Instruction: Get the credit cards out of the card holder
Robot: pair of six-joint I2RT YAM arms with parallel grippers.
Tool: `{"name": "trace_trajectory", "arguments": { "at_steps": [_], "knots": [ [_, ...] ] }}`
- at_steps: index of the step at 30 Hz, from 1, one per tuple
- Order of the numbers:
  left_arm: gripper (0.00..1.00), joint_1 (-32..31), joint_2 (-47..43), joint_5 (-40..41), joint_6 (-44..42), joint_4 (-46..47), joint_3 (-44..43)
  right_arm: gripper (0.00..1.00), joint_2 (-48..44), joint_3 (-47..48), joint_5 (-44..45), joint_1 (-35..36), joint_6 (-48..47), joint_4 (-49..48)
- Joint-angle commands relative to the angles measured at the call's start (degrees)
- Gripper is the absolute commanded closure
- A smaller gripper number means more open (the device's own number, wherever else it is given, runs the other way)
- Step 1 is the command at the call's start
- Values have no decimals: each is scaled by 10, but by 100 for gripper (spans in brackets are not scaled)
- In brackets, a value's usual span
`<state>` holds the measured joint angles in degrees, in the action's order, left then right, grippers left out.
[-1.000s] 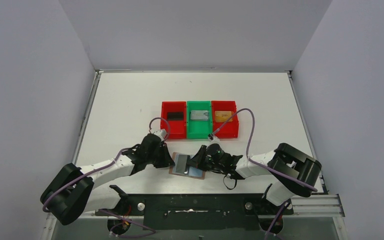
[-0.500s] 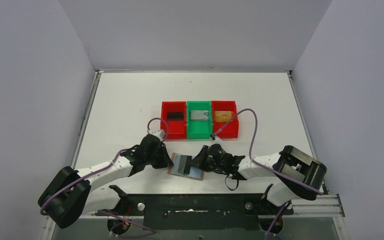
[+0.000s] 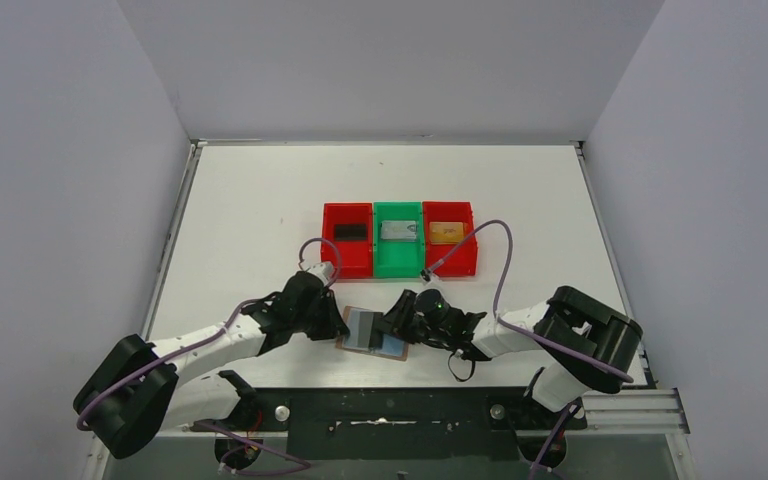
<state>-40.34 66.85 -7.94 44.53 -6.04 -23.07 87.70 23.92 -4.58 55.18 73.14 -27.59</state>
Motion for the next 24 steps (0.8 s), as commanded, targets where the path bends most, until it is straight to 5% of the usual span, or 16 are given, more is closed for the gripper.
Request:
{"name": "trace_trajectory", "arguments": {
  "at_steps": [1,5,9,24],
  "knots": [
    [100,-6,-2,8,2,5,-8,72,15,11,14,6,10,-19],
    [74,-7,-12,43,-2,-37,-29,73,13,13,31,9,12,9],
    [63,-8,-25,56,-13,-59,-54,89,9,3,28,10,11,-12],
    [64,-20,46,-9,-13,56,-55,97,3,-12,18,4,17,-36]
  ]
}}
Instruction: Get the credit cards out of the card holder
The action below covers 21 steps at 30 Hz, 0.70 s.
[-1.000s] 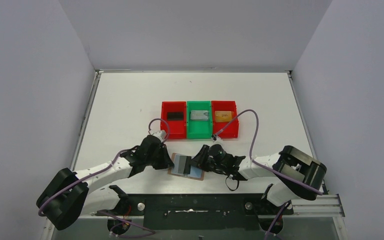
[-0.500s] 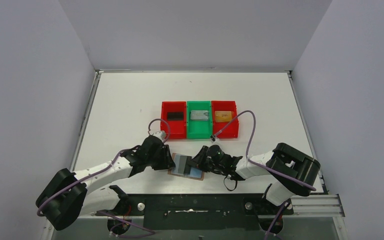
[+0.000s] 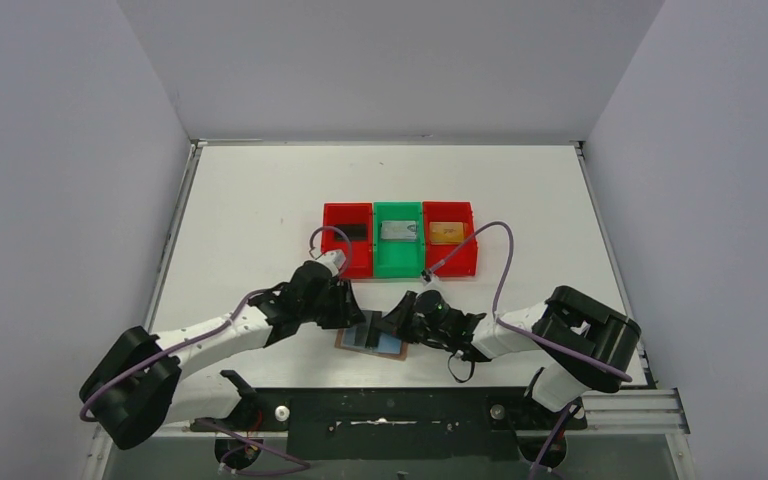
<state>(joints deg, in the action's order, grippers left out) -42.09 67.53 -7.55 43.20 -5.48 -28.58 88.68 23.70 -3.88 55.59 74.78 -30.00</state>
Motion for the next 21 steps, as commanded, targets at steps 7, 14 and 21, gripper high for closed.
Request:
{"name": "trace_trajectory", "arguments": {
  "at_steps": [7,14,21],
  "knots": [
    [79,-16,81,19,12,29,12,92,-14,-15,7,-2,-2,-25],
    [93,-29,73,33,24,21,23,82,24,-19,-14,-2,20,-109],
    [97,-31,63,43,28,15,32,91,32,-31,-13,-3,30,-142]
  ]
}}
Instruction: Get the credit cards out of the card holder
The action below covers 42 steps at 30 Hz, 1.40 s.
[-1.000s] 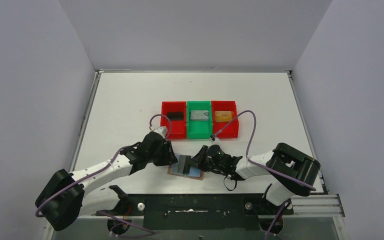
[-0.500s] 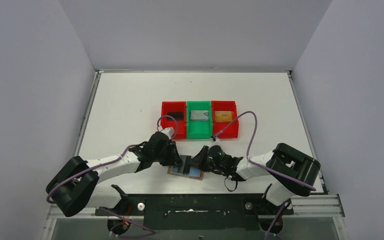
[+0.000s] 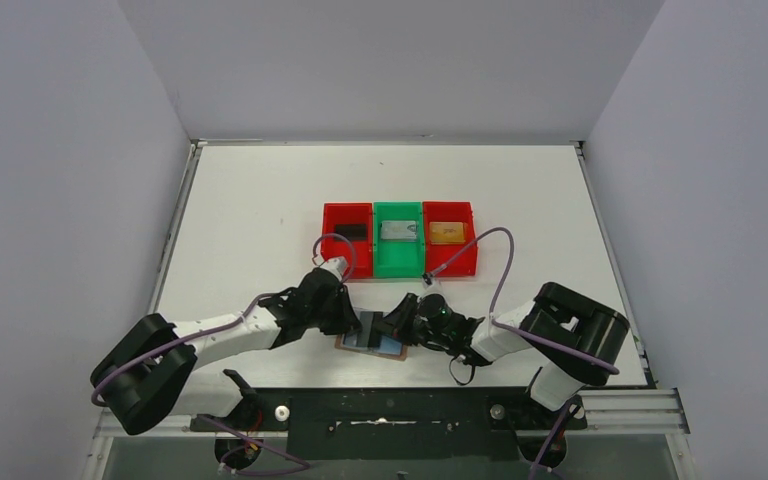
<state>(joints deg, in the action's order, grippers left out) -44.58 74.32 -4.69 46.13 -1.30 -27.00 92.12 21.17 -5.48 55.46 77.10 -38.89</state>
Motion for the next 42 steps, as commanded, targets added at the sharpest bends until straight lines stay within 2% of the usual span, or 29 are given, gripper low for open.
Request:
{"name": "trace_trajectory", "arguments": {
  "at_steps": [1,5,8,18,22,27,29,34,38,42],
  "knots": [
    [98,-6,-7,17,-1,-31,16,92,-7,-10,8,-2,8,-50],
    [98,-6,-16,30,-2,-41,14,91,-43,-19,25,-3,-1,-9],
    [98,-6,-19,32,-2,-41,15,95,-63,-19,28,-4,-10,17],
    [98,-6,-21,34,-2,-44,10,97,-124,-17,52,-4,-24,96],
    [94,-6,-36,34,-1,-47,4,100,-166,-8,70,-4,-44,156],
    [79,-6,-72,35,-4,-55,-14,100,-234,-2,98,-3,-79,213],
    [69,-6,-83,42,-9,-80,-36,100,-262,-1,110,-4,-102,223],
    [57,-1,-109,96,-36,-163,-90,100,-323,15,148,-3,-182,251],
    [39,34,-158,144,-57,-236,-104,100,-351,40,170,0,-293,252],
    [24,110,-219,150,-97,-287,-132,100,-348,75,193,14,-435,236]
  ]
}}
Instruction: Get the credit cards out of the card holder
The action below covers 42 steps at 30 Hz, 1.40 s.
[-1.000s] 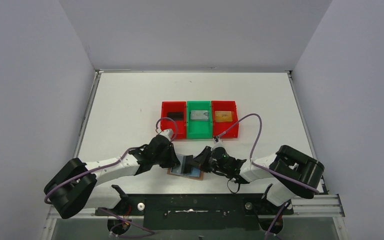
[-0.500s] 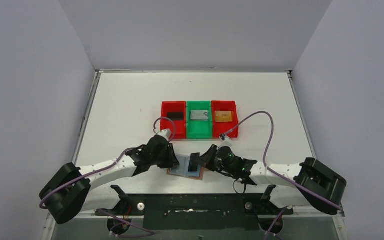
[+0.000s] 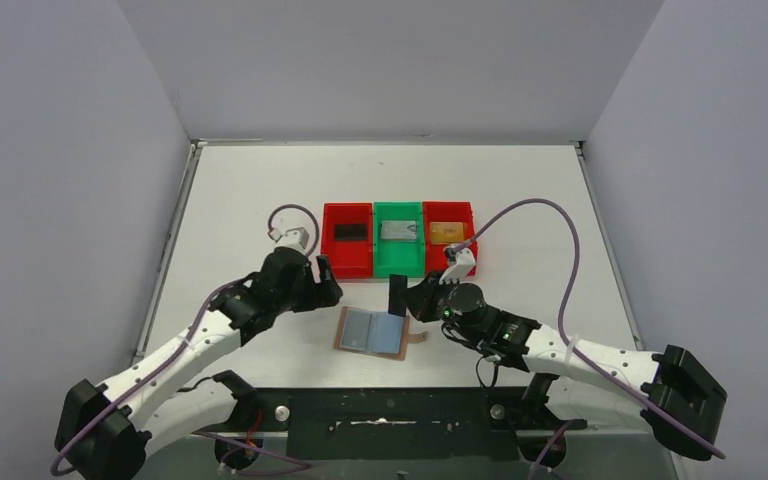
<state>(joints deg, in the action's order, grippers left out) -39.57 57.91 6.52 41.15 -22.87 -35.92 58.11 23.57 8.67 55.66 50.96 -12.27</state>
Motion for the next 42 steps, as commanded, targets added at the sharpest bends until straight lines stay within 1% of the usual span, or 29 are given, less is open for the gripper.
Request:
{"name": "trace_trajectory", "arguments": {
  "at_steps": [1,3,5,6,8,11,16,18,24,27,36,39,42],
  "knots": [
    [21,82,-70,42,-56,-86,-49,100,-4,64,53,17,-217,-41],
    [18,119,-92,58,-67,-119,-70,100,12,80,48,29,-319,-69],
    [16,139,-109,101,-49,-159,-101,100,36,99,57,41,-410,-91],
    [15,142,-119,116,-54,-159,-107,100,49,111,50,44,-456,-96],
    [13,143,-140,142,-68,-129,-90,100,79,144,44,51,-544,-95],
    [11,151,-159,174,-78,-89,-52,100,144,204,44,56,-640,-76],
    [10,178,-132,168,-91,-84,-56,100,242,304,48,57,-737,-23],
    [9,194,-122,157,-97,-78,-56,100,274,330,41,54,-767,-21],
    [9,305,-120,92,-100,-64,-53,100,357,404,31,34,-821,-3],
    [9,339,-132,64,-97,-55,-47,100,386,423,21,26,-848,0],
    [9,351,-144,36,-100,-56,-44,100,455,473,-8,-6,-915,18],
    [9,352,-150,35,-100,-56,-42,100,475,503,-25,-13,-933,48],
    [9,353,-156,37,-100,-55,-40,100,498,531,-25,-20,-941,71]
  ]
}}
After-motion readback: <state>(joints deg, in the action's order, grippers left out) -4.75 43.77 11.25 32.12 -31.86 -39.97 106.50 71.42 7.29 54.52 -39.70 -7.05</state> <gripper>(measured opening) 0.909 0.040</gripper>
